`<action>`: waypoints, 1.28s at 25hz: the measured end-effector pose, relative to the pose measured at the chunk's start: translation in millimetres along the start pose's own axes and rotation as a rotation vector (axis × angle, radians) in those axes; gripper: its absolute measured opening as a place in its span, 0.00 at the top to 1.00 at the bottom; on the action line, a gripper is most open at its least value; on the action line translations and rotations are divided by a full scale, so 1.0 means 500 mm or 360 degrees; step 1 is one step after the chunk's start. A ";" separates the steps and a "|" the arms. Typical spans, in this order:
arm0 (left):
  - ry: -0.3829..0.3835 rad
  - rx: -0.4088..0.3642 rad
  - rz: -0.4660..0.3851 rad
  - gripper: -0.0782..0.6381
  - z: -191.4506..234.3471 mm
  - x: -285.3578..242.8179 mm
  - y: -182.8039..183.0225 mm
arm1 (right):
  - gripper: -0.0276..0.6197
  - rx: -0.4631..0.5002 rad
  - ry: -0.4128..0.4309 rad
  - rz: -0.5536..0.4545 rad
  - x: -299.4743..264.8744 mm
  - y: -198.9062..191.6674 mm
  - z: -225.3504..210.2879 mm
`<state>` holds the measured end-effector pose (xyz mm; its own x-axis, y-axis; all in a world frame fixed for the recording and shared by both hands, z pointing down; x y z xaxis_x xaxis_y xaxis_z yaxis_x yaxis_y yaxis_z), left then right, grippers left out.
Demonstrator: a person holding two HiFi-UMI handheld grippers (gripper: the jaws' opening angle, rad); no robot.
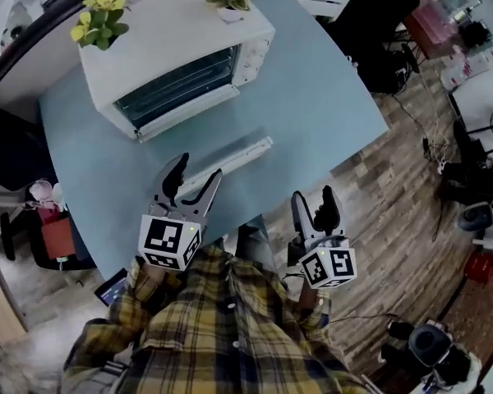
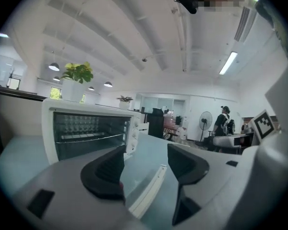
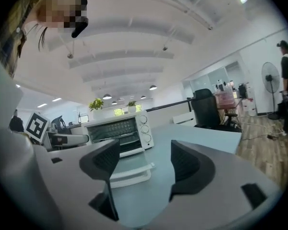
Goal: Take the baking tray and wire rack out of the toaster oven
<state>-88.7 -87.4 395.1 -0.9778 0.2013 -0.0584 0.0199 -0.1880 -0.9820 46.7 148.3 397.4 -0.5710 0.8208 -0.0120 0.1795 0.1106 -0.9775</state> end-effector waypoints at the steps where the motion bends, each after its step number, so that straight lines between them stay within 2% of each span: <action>1: 0.0059 0.0001 -0.0007 0.50 0.010 -0.003 0.001 | 0.47 -0.0011 0.0054 0.0002 -0.029 -0.001 -0.005; 9: 0.0608 0.0022 -0.0110 0.46 0.062 -0.042 0.027 | 0.45 -0.0049 0.0640 0.0094 -0.286 0.013 -0.024; 17: 0.1043 0.0025 -0.0200 0.46 0.059 -0.046 0.041 | 0.45 -0.0103 0.1108 0.0173 -0.435 0.012 -0.003; 21: 0.1205 0.0038 -0.0225 0.46 0.053 -0.039 0.040 | 0.45 -0.0132 0.1256 0.0216 -0.475 0.007 0.015; 24: 0.1281 0.0051 -0.0229 0.46 0.052 -0.035 0.038 | 0.45 -0.0167 0.1323 0.0244 -0.492 0.002 0.024; 32: 0.1317 0.0071 -0.0243 0.46 0.068 -0.032 0.041 | 0.45 -0.0224 0.1355 0.0288 -0.511 -0.009 0.047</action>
<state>-79.5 -127.0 382.1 -0.5001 0.8642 -0.0556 -0.1255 -0.1358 -0.9828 172.9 -75.3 400.1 0.2564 0.9652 0.0514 0.3385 -0.0398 -0.9401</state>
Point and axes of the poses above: the fingertips, and each gripper's own axes: x backward along the fingers, z to its left, y out of its top, the point moved 5 cm from there along x, backward along the fingers, and after that the axes turned 11 degrees about -z, right-handed, at the moved point
